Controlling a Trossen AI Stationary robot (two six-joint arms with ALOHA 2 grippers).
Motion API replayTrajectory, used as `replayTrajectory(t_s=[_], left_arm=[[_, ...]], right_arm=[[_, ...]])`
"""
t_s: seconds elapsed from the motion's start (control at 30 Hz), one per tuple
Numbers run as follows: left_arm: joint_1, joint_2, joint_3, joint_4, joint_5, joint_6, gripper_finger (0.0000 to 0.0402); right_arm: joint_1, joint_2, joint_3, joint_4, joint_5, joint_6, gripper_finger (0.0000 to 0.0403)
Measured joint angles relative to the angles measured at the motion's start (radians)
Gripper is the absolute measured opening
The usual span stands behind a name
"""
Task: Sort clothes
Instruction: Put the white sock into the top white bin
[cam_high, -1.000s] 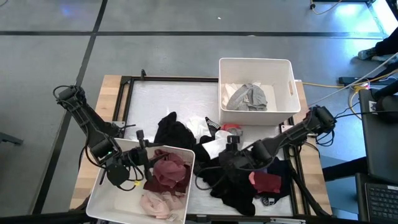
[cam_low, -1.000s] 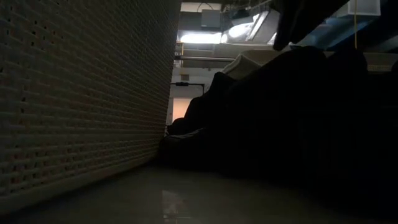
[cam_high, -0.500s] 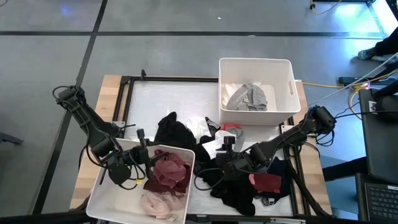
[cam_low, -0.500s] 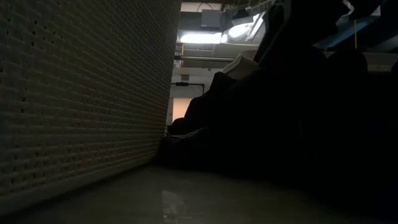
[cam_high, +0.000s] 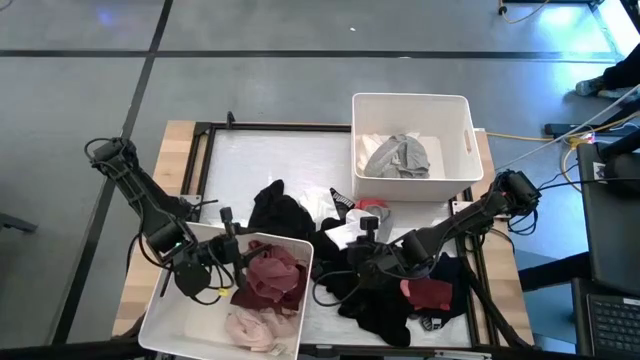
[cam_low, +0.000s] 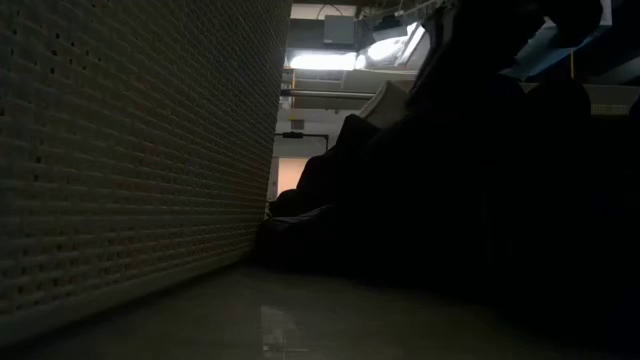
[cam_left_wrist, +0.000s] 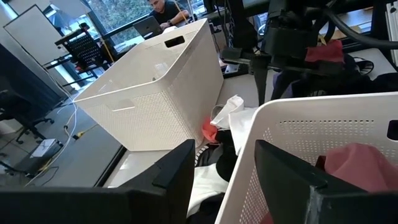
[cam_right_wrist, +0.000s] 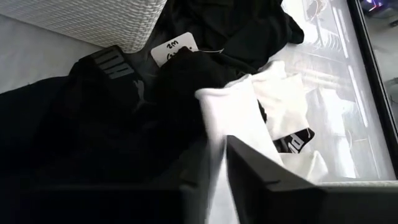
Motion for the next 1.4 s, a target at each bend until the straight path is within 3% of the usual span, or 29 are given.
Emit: replayTrajectory(t_s=[0.1,0.2,0.43,0.7,1.1,1.4], left_arm=[[0.0,0.0,0.0,0.0,0.0,-0.002,0.0156],[0.0,0.0,0.0,0.0,0.0,-0.002,0.0156],[0.0,0.0,0.0,0.0,0.0,-0.002,0.0156],[0.0,0.0,0.0,0.0,0.0,-0.003,0.0156],[0.0,0.0,-0.001,0.0,0.0,-0.003,0.0156],[0.0,0.0,-0.001,0.0,0.0,-0.003,0.0156]], right_arm=[[-0.008,0.0,0.0,-0.001,-0.003,0.0,0.001],[-0.008,0.0,0.0,0.001,0.019,0.001,0.0011],[0.006,-0.014,0.011,-0.022,0.208,0.0,0.0005],[0.027,-0.113,0.196,-0.248,0.405,-0.029,0.0003],[-0.065,-0.199,0.449,-0.315,0.551,-0.332,0.0004],[-0.237,-0.232,0.577,-0.316,0.601,-0.546,0.0007]])
